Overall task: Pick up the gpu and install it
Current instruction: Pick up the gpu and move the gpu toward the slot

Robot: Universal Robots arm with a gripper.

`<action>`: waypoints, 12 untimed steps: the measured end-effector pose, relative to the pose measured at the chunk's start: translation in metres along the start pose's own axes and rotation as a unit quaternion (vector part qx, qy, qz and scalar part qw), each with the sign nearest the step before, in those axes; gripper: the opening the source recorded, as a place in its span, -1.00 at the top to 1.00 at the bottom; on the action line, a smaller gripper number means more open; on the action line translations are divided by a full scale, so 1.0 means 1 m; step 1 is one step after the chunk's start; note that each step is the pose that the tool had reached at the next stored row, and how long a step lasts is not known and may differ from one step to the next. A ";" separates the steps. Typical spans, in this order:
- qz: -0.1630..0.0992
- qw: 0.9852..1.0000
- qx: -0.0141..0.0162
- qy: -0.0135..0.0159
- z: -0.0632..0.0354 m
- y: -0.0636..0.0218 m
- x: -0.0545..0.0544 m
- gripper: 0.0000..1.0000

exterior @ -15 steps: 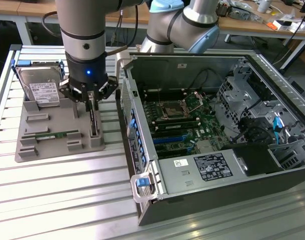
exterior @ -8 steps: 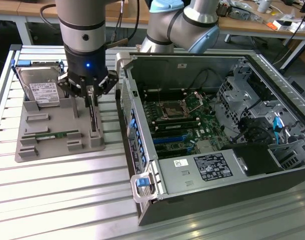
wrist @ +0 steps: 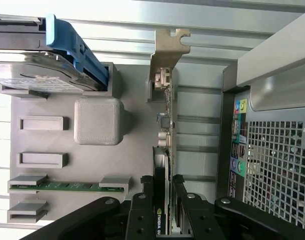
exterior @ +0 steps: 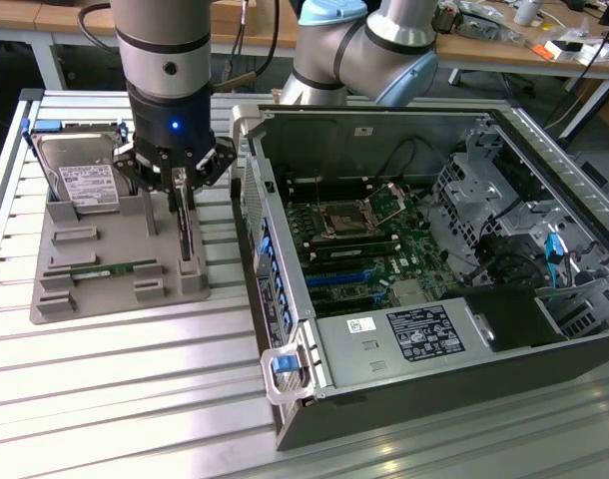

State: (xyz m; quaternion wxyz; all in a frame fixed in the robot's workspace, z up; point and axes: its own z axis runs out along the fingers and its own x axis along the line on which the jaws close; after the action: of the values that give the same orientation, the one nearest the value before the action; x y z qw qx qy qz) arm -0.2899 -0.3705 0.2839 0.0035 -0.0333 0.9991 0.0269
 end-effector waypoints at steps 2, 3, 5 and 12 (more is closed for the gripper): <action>0.000 1.000 0.000 0.000 -0.0015 0.0001 0.000 0.47; 0.000 1.000 0.000 0.000 -0.0025 0.0001 0.000 0.47; 0.000 1.000 0.000 0.000 -0.0040 0.0002 0.000 0.47; 0.000 1.000 0.000 0.000 -0.0080 0.0004 0.000 0.47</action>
State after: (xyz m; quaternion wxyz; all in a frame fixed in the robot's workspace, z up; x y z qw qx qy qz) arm -0.2899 -0.3705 0.2920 0.0035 -0.0333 0.9991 0.0269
